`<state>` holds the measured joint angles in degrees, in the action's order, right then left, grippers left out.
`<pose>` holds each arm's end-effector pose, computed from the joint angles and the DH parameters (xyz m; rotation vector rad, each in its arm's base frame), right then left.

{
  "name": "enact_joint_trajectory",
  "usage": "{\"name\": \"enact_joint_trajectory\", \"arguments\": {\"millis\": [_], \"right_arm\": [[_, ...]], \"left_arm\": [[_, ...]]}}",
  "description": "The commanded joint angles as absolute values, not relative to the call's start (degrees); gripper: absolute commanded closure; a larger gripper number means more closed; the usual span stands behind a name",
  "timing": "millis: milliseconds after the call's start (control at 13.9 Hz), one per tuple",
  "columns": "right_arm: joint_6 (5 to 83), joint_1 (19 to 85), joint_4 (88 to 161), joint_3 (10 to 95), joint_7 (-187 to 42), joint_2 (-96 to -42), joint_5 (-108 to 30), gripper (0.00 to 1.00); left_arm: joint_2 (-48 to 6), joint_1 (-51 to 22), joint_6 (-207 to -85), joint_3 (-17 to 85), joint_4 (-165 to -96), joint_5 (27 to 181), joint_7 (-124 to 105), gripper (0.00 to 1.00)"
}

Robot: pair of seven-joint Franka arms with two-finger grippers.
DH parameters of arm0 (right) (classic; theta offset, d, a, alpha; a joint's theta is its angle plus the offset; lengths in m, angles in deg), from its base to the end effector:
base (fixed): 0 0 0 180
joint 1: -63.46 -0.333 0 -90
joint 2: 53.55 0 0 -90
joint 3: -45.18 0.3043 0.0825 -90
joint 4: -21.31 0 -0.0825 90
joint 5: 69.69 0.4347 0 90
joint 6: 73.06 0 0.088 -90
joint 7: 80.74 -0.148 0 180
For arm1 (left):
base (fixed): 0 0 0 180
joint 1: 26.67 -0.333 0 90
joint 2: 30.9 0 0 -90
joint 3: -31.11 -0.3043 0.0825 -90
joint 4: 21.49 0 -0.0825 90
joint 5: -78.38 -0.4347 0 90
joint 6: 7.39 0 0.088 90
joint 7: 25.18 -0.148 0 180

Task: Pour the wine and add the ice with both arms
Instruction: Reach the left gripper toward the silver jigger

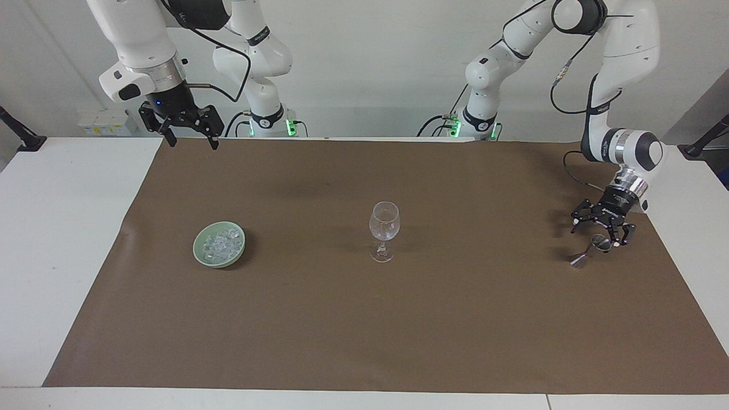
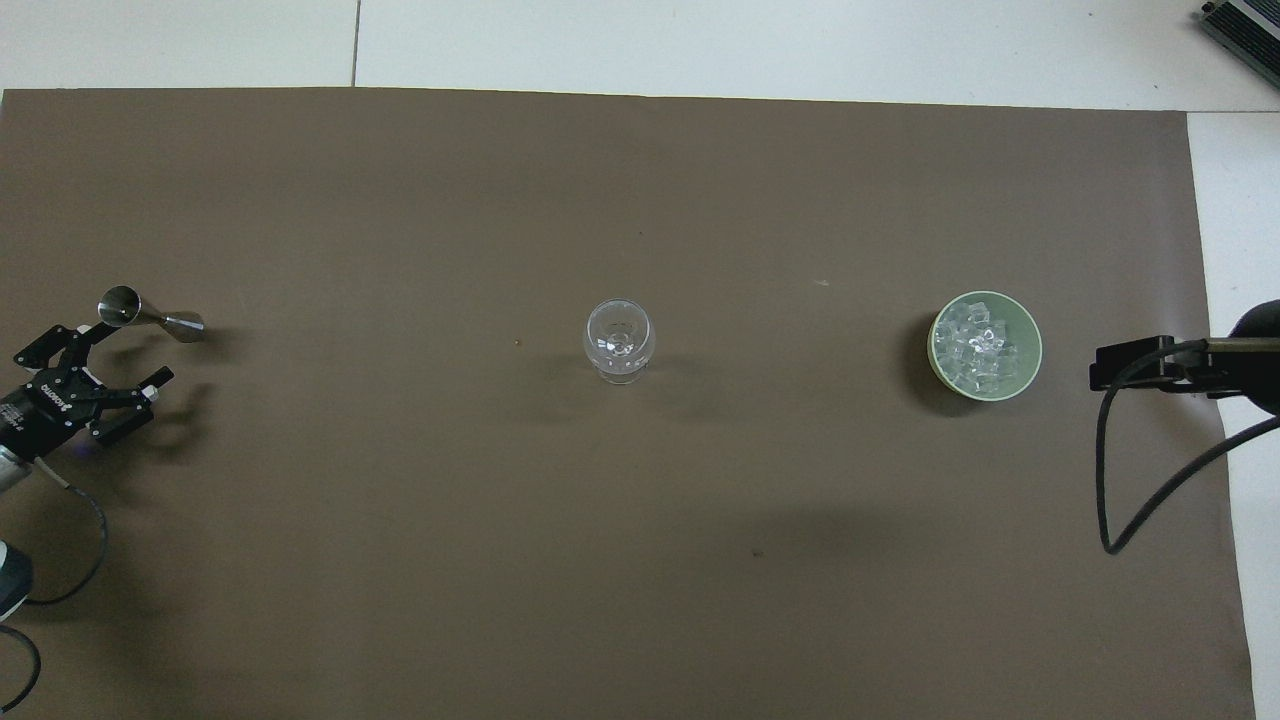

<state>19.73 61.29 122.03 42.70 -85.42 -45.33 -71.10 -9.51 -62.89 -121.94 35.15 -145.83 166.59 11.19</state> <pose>0.5648 -0.0078 0.5618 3.1205 -0.1335 0.0088 0.5428 0.2237 0.1578 0.7458 1.7991 -0.5167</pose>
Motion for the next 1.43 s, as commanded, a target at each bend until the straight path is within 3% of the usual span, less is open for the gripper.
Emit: {"name": "enact_joint_trajectory", "arguments": {"millis": [0, 860, 1362], "right_arm": [[20.4, 61.5, 122.9, 42.8, -84.1, -44.8, -70.8, 0.00], [20.4, 61.5, 122.9, 42.8, -84.1, -44.8, -70.8, 0.00], [20.4, 61.5, 122.9, 42.8, -84.1, -44.8, -70.8, 0.00]], "left_arm": [[-8.8, -62.2, -120.9, 34.7, -145.6, 168.5, 9.9, 0.00], [-8.8, -59.7, -122.0, 34.8, -145.9, 172.5, 7.2, 0.00], [-7.9, -59.0, -123.1, 34.8, -145.9, 175.1, 7.2, 0.11]]}}
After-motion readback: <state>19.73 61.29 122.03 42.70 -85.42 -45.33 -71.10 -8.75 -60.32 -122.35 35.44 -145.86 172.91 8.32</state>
